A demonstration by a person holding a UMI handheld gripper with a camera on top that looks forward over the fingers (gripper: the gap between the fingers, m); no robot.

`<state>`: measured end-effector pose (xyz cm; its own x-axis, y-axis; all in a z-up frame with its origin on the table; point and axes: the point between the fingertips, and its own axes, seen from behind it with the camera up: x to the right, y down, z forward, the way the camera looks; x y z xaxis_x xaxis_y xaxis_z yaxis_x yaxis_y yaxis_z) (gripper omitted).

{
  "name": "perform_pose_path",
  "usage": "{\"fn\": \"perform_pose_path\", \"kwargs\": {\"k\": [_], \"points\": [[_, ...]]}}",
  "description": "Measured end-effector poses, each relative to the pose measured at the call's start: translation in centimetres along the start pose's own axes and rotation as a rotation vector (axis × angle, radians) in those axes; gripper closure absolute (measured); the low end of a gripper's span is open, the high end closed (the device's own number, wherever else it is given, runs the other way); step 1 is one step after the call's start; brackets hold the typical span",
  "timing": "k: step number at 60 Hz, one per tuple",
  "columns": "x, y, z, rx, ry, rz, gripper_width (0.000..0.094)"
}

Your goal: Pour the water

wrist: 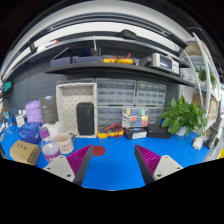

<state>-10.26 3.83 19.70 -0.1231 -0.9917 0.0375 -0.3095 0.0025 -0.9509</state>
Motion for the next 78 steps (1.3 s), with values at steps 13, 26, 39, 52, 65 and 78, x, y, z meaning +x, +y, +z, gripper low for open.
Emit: {"fn": "perform_pose_path", "kwargs": {"k": [13,26,39,52,65,78], "points": [[-7.8,6.7,-2.8,-0.015,-0.179,-0.041,0.007],[-16.4,9.0,-2.0,-0.022,-0.294,-0.028,0.0066],[-20.0,7.6,2.5,0.018,-0.272,-0.024,0.0077],[-20.9,6.0,5.6,0.084,-0.257,-0.024,0.0213],[-21.3,5.2,5.9,0.159,-0.288,-0.052,0.0503],[-21.7,5.5,6.2,0.14,-0.296,-0.084,0.0581]]}}
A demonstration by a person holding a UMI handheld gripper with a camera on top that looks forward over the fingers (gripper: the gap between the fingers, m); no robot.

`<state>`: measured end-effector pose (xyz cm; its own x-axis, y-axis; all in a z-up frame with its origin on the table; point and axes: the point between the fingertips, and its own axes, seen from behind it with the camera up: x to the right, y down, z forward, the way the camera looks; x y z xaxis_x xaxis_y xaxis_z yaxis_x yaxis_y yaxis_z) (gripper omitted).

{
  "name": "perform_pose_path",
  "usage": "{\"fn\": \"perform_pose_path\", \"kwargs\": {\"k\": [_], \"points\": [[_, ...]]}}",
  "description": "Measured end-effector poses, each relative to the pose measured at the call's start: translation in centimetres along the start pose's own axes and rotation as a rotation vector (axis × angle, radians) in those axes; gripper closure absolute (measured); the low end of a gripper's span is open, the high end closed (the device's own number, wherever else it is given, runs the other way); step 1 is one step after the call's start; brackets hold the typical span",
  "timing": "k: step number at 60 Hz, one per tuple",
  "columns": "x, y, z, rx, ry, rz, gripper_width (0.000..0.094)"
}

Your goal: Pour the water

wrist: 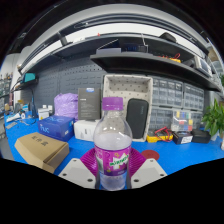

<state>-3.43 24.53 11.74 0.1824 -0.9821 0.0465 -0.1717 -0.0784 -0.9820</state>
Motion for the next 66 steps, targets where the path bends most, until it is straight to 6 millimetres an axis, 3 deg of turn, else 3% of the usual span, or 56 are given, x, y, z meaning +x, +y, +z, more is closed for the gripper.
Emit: {"fn": "perform_pose_path", "kwargs": {"k": [6,15,26,32,45,60,66], "points": [[0.4,0.1,0.0,-0.037,0.006,-0.035,0.0581],[4.7,-0.7,0.7,-0.085,0.055,-0.21,0.0582],[10.9,-0.5,5.3,-0.207,0.076,-0.534,0.0582],[12.6,-1.6,8.4,-0.24,0.072,-0.73,0.0581],[13.1,-3.1,14.4,-0.273,-0.013,-1.295,0.0582],[12.3,-3.1,17.7,-0.287,-0.064,-1.749,0.0583],[12.2,-3.9,18.5,-0.263,-0.046,-1.911,0.0583]]}}
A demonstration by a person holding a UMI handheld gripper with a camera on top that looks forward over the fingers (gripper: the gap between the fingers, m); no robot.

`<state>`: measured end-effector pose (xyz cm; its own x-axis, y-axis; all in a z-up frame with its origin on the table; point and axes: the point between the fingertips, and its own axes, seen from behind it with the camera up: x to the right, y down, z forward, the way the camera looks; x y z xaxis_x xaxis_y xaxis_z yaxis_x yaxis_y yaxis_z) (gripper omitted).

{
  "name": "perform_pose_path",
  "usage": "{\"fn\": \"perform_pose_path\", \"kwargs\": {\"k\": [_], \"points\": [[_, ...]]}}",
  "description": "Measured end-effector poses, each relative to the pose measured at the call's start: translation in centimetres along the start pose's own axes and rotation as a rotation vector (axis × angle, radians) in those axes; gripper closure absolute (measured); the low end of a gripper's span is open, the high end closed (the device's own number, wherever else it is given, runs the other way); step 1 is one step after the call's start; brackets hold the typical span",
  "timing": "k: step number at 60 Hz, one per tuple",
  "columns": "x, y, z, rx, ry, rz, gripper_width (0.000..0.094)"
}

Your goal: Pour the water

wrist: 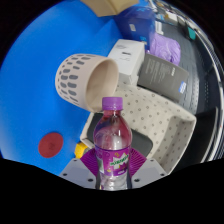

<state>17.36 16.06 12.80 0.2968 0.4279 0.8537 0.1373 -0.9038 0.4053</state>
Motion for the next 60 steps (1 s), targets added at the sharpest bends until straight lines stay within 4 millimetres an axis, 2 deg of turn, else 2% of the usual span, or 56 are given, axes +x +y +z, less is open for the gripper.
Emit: {"fn": "perform_pose_path", "kwargs": {"k": [5,13,18,22,30,41,42,48,51,52,54,60], "points": [[1.0,-0.2,0.2,0.01,0.027,-0.078,0.0583],[1.3,-0.5,0.4,0.004,0.033,-0.107,0.0583],[1.3,-0.5,0.2,-0.001,0.031,-0.083,0.0581],[1.3,-0.4,-0.2,0.012,0.025,0.0,0.0581],[1.0,-0.2,-1.7,0.066,-0.036,0.351,0.0582],[1.0,0.0,-3.3,0.159,-0.158,1.07,0.0582],[0.9,-0.5,-3.6,0.15,-0.152,1.141,0.0581],[1.2,1.2,-3.5,0.246,-0.208,1.496,0.0573],[1.1,2.2,-3.0,0.299,-0.224,1.614,0.0573],[1.1,1.2,-4.1,0.257,-0.186,1.654,0.0573],[0.8,2.4,-3.5,0.311,-0.2,1.7,0.0573],[0.0,3.0,-3.1,0.342,-0.181,1.833,0.0574]]}}
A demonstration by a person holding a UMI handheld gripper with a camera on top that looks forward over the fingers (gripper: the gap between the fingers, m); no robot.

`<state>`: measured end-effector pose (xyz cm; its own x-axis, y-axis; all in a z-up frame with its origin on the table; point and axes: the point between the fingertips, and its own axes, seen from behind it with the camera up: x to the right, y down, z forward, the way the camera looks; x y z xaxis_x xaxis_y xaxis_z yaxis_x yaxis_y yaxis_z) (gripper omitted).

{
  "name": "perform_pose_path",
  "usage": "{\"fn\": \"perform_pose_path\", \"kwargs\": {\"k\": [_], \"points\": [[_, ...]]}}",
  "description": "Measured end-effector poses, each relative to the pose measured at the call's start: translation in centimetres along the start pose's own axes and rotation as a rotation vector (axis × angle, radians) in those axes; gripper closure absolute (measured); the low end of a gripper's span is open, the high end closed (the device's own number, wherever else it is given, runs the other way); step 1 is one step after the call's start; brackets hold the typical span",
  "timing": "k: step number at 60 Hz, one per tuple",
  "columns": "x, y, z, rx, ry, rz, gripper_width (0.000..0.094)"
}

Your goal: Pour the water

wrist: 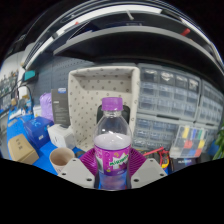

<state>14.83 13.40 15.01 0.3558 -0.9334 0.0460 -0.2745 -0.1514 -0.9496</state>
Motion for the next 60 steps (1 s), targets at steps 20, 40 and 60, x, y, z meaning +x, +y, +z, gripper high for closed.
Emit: {"fn": "perform_pose_path", "kwargs": {"k": [20,40,60], "points": [[1.7,2.8,1.6,0.13,0.011,0.089,0.0557],[1.3,3.4,0.4,0.14,0.034,0.058,0.0312],[-0.1,8.1,-7.0,-0.015,0.124,0.094,0.0113]]}}
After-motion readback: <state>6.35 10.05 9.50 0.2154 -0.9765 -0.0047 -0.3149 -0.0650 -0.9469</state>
